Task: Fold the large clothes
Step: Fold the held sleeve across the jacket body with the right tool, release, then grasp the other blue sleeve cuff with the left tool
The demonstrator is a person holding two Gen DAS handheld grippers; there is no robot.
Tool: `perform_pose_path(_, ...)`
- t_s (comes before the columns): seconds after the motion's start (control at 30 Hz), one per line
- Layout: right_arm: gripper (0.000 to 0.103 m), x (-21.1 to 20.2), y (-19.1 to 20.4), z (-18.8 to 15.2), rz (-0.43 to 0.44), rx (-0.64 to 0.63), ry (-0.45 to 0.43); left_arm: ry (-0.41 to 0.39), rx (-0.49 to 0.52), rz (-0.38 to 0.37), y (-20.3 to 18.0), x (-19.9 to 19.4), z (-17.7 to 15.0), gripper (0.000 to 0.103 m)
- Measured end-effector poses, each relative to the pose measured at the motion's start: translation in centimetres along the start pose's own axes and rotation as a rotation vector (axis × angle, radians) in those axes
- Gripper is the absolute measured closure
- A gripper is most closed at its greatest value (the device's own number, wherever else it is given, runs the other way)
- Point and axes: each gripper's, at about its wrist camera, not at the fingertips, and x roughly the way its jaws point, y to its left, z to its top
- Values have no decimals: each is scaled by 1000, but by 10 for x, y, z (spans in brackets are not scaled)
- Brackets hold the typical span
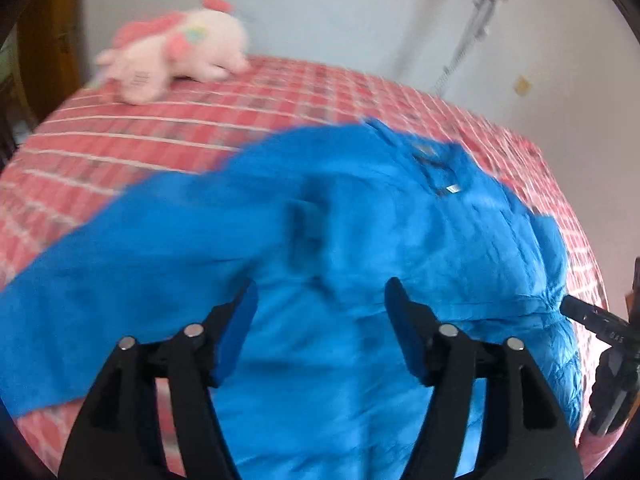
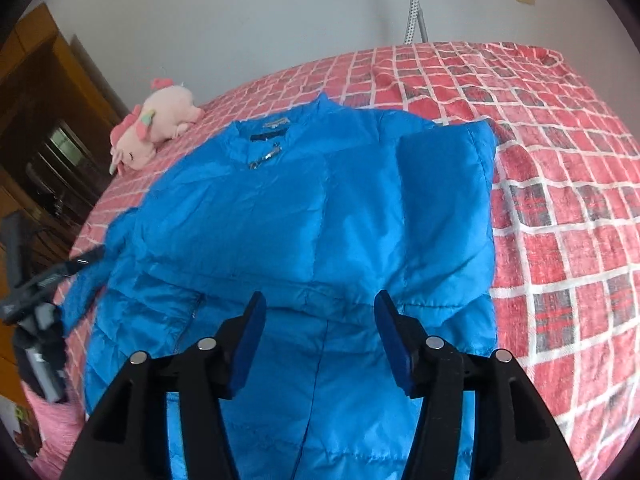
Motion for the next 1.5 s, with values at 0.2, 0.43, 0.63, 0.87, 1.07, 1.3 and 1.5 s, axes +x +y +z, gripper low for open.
perform_pose_path(0.2, 44, 7, 9, -2, -13, -30, 22, -31, -132, 264, 108, -56, -38, 32)
perform_pose_path(0.43, 42, 13, 13, -6, -44, -42, 35, -41, -451, 544, 261, -133, -98, 25)
perform_pose_path(0.63, 41, 17, 14, -7, -46, -44, 47, -14, -620, 600, 342, -157, -133, 21)
perform_pose_path(0.87, 41, 18, 12, -7, -51, -34, 48, -16, -689, 490, 376, -142, -141, 20)
perform_pose_path(1.07, 41, 21, 9, -7, -53, -31, 56, -36, -724, 455, 370, -139, -142, 24)
perform_pose_path(1.3, 41, 22, 9, -7, -55, -34, 57, -111, -739, 376, 359, -155, -143, 24)
perform_pose_path(1.5, 41, 22, 9, -7, -51, -30, 56, -39, -710, 360, 362, -128, -136, 24)
